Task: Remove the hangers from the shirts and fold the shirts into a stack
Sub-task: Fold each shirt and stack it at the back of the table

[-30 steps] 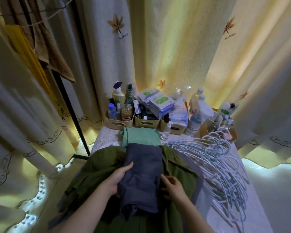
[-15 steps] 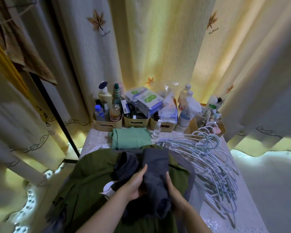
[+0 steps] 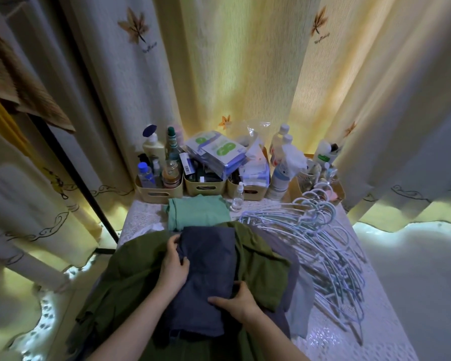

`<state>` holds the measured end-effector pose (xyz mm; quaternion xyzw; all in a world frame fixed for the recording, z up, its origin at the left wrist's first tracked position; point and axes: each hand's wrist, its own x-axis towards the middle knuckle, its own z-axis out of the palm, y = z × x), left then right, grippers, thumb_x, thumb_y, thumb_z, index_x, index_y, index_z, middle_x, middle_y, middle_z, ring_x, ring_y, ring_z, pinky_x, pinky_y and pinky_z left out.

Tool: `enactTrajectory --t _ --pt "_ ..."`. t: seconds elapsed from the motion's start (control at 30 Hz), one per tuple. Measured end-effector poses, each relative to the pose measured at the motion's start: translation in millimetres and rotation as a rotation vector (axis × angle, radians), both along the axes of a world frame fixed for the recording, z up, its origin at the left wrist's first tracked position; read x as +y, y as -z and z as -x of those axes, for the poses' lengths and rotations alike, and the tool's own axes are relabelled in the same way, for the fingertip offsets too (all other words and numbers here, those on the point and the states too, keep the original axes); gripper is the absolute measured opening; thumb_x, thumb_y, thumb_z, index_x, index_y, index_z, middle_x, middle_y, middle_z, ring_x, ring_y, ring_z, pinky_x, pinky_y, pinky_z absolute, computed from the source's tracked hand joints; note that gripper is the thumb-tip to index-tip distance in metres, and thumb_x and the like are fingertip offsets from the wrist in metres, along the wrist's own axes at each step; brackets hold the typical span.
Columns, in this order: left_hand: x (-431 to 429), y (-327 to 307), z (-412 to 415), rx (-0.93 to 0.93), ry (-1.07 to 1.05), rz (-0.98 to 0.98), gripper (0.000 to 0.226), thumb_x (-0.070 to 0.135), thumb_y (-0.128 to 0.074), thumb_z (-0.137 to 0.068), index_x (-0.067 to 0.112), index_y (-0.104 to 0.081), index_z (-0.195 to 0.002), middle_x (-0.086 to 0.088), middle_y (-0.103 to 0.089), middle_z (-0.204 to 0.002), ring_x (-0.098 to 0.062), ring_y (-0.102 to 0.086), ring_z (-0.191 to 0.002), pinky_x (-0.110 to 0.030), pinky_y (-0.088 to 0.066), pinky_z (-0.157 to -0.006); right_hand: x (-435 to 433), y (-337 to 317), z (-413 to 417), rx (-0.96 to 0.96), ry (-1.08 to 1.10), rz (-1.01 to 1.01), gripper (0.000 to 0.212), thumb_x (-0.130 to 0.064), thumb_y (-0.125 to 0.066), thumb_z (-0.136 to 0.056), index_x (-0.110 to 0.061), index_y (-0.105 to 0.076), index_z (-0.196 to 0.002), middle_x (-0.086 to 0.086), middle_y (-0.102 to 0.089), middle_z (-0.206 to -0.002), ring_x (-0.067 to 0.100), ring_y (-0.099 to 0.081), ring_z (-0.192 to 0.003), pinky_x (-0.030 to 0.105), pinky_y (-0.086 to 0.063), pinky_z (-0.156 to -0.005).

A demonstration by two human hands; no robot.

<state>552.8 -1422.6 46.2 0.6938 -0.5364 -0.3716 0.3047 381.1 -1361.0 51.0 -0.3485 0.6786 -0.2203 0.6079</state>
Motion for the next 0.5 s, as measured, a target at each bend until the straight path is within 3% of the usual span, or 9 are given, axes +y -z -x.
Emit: enactTrajectory --t 0.1,0.17,0.23,0.33,0.4,0.5 --pt "-14.3 -15.6 -2.3 -0.223 0.016 0.166 0.067 0.006 -0.068 -0.079 0.011 -0.036 -0.137 -0.011 -0.037 -0.139 -0.028 -0.035 -0.130 -0.037 -0.030 -0.109 -7.7 -7.7 1.3 -0.109 -0.025 0.057 0.045 0.002 -0.073 -0.076 0.005 -0.053 -0.116 0.012 -0.063 -0.110 0.017 -0.058 -0.095 0.021 -0.050 -0.075" --pt "-28.3 -32.1 -12.9 -0.048 0.177 0.178 0.072 0.025 -0.074 -0.080 0.020 -0.034 -0.140 0.000 -0.033 -0.144 -0.017 -0.032 -0.134 -0.033 -0.028 -0.111 -19.0 -24.1 11.5 -0.140 -0.103 0.183 0.034 0.014 -0.061 -0.079 0.006 -0.057 -0.112 0.017 -0.063 -0.110 0.015 -0.058 -0.090 0.021 -0.049 -0.075" --pt "-42.2 -50.8 -27.9 0.171 0.332 0.055 0.090 0.045 -0.078 -0.068 0.037 -0.028 -0.143 0.011 -0.028 -0.148 -0.007 -0.030 -0.134 -0.030 -0.030 -0.111 -36.6 -51.8 30.4 -0.130 -0.315 0.285 0.035 0.014 -0.056 -0.081 0.002 -0.058 -0.114 0.009 -0.064 -0.108 0.009 -0.059 -0.090 0.017 -0.049 -0.080" --pt "-55.4 -64.1 -49.9 0.250 0.517 -0.020 0.106 0.034 -0.083 -0.063 0.050 -0.012 -0.141 0.017 -0.017 -0.152 0.008 -0.024 -0.136 -0.009 -0.031 -0.105 -66.0 -94.8 56.9 -0.007 -0.776 0.366 0.035 0.005 -0.060 -0.084 -0.003 -0.058 -0.119 -0.001 -0.063 -0.114 0.003 -0.057 -0.101 0.014 -0.044 -0.091" --pt "-53.9 -64.4 -58.6 0.294 0.641 -0.143 0.111 0.025 -0.086 -0.065 0.053 -0.009 -0.140 0.022 -0.023 -0.149 0.017 -0.032 -0.129 -0.003 -0.032 -0.099 -81.8 -110.7 65.0 0.067 -0.976 0.381 0.034 0.001 -0.064 -0.084 -0.002 -0.060 -0.118 0.007 -0.065 -0.119 0.006 -0.056 -0.106 0.019 -0.043 -0.097" --pt "-37.8 -56.3 -59.7 0.316 0.652 -0.332 0.104 0.043 -0.091 -0.051 0.041 -0.035 -0.139 0.018 -0.057 -0.131 0.003 -0.053 -0.120 -0.025 -0.040 -0.106 -94.2 -116.3 66.7 0.065 -1.122 0.305 0.032 -0.001 -0.066 -0.084 0.002 -0.061 -0.116 0.016 -0.065 -0.120 0.009 -0.056 -0.104 0.025 -0.044 -0.097"
